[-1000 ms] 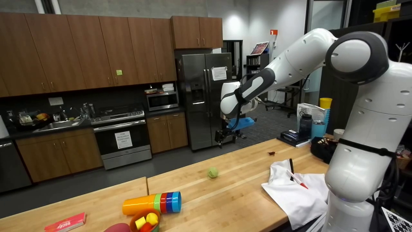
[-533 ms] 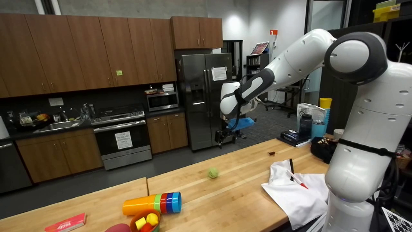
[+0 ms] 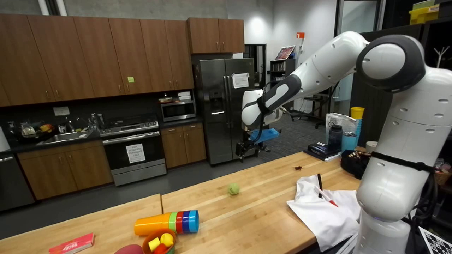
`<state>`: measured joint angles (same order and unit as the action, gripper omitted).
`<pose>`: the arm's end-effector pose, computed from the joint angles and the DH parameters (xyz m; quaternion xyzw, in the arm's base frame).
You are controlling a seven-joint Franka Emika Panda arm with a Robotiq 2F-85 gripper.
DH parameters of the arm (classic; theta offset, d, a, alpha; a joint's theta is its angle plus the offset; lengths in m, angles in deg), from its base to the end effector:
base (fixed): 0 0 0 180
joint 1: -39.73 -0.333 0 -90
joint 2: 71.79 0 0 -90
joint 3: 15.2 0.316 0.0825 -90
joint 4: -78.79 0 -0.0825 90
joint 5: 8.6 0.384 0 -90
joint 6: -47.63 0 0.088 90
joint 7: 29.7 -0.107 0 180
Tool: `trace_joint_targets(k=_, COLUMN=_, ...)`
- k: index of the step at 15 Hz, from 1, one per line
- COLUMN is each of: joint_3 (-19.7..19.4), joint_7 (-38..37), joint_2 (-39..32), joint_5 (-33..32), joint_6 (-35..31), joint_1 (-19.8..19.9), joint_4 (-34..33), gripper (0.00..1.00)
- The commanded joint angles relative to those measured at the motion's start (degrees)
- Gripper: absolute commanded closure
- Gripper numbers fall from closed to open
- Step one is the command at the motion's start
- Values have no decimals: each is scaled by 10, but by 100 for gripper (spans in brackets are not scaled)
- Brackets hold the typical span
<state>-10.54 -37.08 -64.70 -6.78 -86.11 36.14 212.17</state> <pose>0.4970 0.0730 0.4011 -0.9979 0.0026 -0.0632 0.0159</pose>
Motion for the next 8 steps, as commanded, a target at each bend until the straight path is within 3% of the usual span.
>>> trace_joint_targets(k=1, joint_3=-1, joint_7=0, joint_2=0, joint_5=0, joint_6=2, joint_1=-1, joint_4=-1, gripper=0)
trace_joint_targets(k=8, joint_3=-2, joint_7=18, joint_2=2, joint_5=12, joint_6=2, joint_1=-4, joint_4=1, gripper=0)
